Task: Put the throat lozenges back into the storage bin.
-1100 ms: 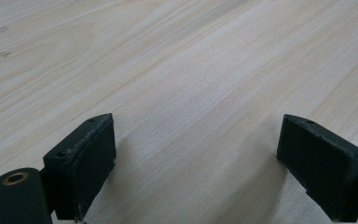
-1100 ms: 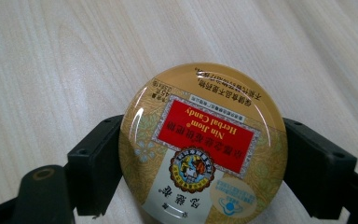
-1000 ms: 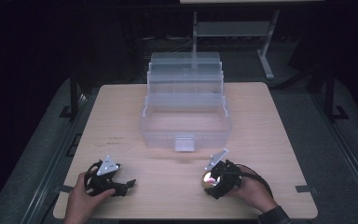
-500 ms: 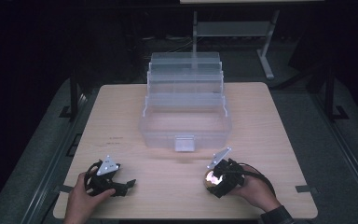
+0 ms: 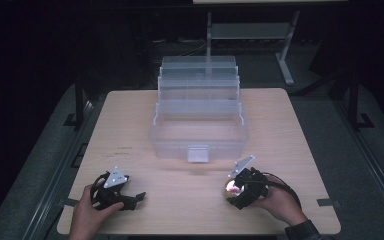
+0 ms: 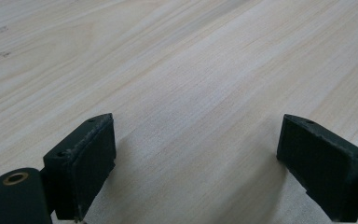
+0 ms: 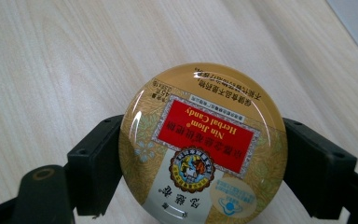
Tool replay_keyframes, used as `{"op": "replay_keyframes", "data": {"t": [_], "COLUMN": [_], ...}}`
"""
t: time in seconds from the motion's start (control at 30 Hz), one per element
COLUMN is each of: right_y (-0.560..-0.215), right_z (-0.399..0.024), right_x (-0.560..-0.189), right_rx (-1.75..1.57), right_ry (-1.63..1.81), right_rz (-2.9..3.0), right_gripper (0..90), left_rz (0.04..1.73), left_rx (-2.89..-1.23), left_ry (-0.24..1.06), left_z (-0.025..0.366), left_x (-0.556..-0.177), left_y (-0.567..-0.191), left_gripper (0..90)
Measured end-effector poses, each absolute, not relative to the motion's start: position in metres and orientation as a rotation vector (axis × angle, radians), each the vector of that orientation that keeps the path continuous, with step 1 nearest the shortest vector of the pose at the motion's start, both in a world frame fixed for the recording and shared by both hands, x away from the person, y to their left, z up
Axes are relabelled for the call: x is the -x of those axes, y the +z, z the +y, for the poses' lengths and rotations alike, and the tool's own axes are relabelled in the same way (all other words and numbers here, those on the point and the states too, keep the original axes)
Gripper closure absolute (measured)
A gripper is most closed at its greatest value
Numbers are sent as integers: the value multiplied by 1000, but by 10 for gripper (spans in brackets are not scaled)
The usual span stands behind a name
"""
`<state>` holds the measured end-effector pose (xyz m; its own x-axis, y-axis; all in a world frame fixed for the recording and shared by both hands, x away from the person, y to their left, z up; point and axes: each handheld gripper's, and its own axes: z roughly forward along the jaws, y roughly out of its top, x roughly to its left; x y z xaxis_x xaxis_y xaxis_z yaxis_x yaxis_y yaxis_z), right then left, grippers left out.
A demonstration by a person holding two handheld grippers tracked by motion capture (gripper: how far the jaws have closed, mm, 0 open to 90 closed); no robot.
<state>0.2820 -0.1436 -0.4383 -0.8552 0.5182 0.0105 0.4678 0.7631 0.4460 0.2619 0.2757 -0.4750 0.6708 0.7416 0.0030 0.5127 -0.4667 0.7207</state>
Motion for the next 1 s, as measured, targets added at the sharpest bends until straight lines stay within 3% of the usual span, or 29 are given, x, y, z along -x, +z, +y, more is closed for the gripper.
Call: {"op": "replay_keyframes", "data": {"t": [1.0], "right_y": [-425], "right_z": [-178], "right_x": [-290], "right_rx": [-918], "right_ry": [673], "right_rz": [2779], "right_gripper": [199], "left_rz": [963], "left_rx": [-2172], "left_ry": [413], "left_z": [276], "left_x": [-262], "left_y": [-475], "left_gripper": [107]}}
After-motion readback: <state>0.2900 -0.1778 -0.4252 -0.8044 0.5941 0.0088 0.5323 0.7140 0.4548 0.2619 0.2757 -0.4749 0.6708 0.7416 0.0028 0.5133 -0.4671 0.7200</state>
